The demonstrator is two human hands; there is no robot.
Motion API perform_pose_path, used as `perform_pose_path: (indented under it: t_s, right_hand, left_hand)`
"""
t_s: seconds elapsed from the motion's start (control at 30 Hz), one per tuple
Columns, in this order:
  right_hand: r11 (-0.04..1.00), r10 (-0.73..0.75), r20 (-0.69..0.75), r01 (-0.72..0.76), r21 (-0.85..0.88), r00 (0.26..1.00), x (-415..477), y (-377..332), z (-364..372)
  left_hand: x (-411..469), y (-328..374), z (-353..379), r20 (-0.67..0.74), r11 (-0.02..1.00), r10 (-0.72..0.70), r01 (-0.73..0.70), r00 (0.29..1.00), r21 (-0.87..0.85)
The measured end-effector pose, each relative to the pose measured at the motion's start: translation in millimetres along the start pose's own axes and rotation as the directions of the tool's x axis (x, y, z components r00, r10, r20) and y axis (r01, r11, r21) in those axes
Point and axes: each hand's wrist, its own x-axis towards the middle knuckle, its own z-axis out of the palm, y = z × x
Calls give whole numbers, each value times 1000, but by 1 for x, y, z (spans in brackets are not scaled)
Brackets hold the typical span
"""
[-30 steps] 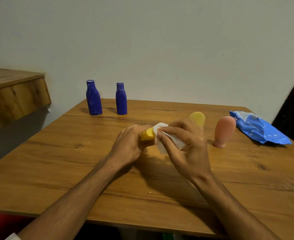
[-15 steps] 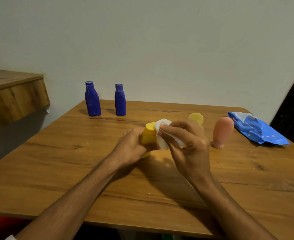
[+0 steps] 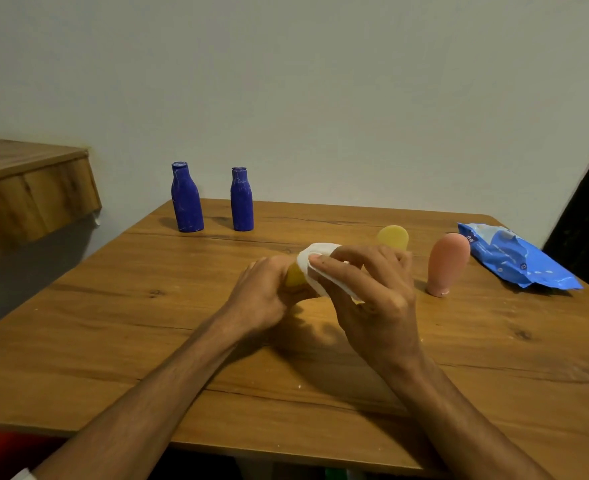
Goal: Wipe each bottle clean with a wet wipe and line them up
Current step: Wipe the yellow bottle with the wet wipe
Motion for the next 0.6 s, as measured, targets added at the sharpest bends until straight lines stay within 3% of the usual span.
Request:
perform_pose_path:
  t_s: [0.1,0.2,0.37,0.6]
  right_hand:
    - [997,71,-11,-71,-21,997,1,3,-3]
    - [984,175,10,-175,29,985,1,4,-6]
    - [809,497,127,-512,289,858,7,4,-10]
    - [773,512,172,-539,333,841,10,-2,-9]
  left_hand:
    - [-2,3,-2,-14,992,-12,10,1000,-129]
    - [-1,1,-5,-51,997,14,-18,999,-70]
    - [4,-4,-13,-153,956,178,-134,972,260]
    - [2,-2,-13,-175,845,360,-240,916,478]
